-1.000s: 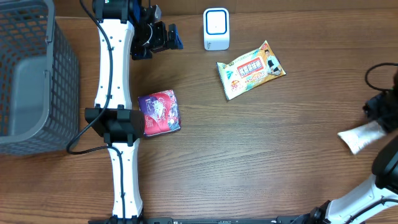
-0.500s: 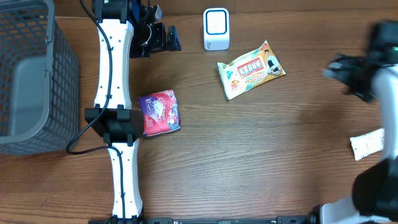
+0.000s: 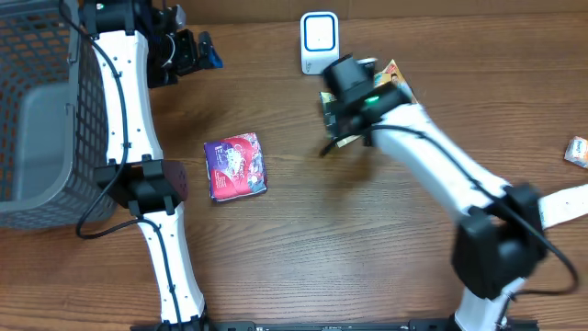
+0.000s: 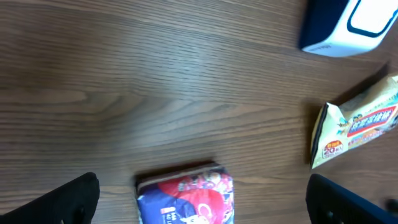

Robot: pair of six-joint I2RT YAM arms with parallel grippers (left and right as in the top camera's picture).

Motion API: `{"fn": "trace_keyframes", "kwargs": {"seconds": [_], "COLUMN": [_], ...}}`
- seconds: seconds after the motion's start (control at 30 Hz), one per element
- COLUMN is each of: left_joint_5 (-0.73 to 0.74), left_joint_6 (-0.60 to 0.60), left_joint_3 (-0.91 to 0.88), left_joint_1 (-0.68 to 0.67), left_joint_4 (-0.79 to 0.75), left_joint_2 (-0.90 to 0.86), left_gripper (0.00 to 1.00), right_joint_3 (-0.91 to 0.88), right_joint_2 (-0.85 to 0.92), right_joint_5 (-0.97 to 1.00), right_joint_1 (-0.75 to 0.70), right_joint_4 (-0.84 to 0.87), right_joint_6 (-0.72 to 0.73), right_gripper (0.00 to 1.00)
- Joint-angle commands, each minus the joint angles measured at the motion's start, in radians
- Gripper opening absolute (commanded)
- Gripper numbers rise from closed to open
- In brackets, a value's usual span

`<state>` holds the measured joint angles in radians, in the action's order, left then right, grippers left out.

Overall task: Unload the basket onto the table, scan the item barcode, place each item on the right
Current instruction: 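Grasp the yellow bag near the scanner with right gripper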

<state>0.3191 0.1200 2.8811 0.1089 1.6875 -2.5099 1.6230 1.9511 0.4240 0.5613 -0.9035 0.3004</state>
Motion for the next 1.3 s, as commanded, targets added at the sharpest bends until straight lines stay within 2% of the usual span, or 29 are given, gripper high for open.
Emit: {"fn": "trace_keyframes", "kwargs": {"seconds": [0.0,0.2,0.53,0.8,0.83,0.87,0.93,0.97,1.27], "left_joint_5": [0.020,0.011,0.010,-0.005,-0.010,-0.013,-0.013,-0.016,-0.016], "left_joint_6": [-0.023,-0.031,-0.031,-0.035,-0.035,-0.035,-0.035,-0.035,-0.035], "left_joint_3": [0.027,0.027,0.027,0.027,0.027,0.027,0.027,0.027,0.027], "left_joint_1": [-0.014,-0.010,-0.010,-0.010,-0.010,-0.010,-0.010,-0.010,-0.010], "left_joint_4": [0.002,0.002,0.002,0.002,0.002,0.002,0.002,0.002,0.002], "left_joint_2": [0.024,0.024,0.024,0.024,0.024,0.024,0.024,0.024,0.024], "left_gripper": [1.00,1.00,1.00,1.00,1.00,1.00,1.00,1.00,1.00], "right_joint_3": [0.000,0.000,0.000,0.000,0.000,0.000,0.000,0.000,0.003], "right_joint_2": [0.091,0.192,0.268,0.342,0.343,0.344,0.344,0.344,0.299], "right_joint_5": [0.165,0.161,0.149,0.133,0.132,0.132,0.132,0.132,0.132], "right_joint_1": [0.075,0.093,0.076,0.027,0.025,0.021,0.019,0.019,0.060], "right_joint_4": [0.055,0.140,0.379,0.319,0.316,0.319,0.326,0.326,0.222], "right_joint_6": [0.009,0.009,-0.058,-0.040,-0.040,-0.041,-0.043,-0.043,-0.021], "right_gripper": [1.00,1.00,1.00,0.99,0.90,0.73,0.31,0.06,0.04]}}
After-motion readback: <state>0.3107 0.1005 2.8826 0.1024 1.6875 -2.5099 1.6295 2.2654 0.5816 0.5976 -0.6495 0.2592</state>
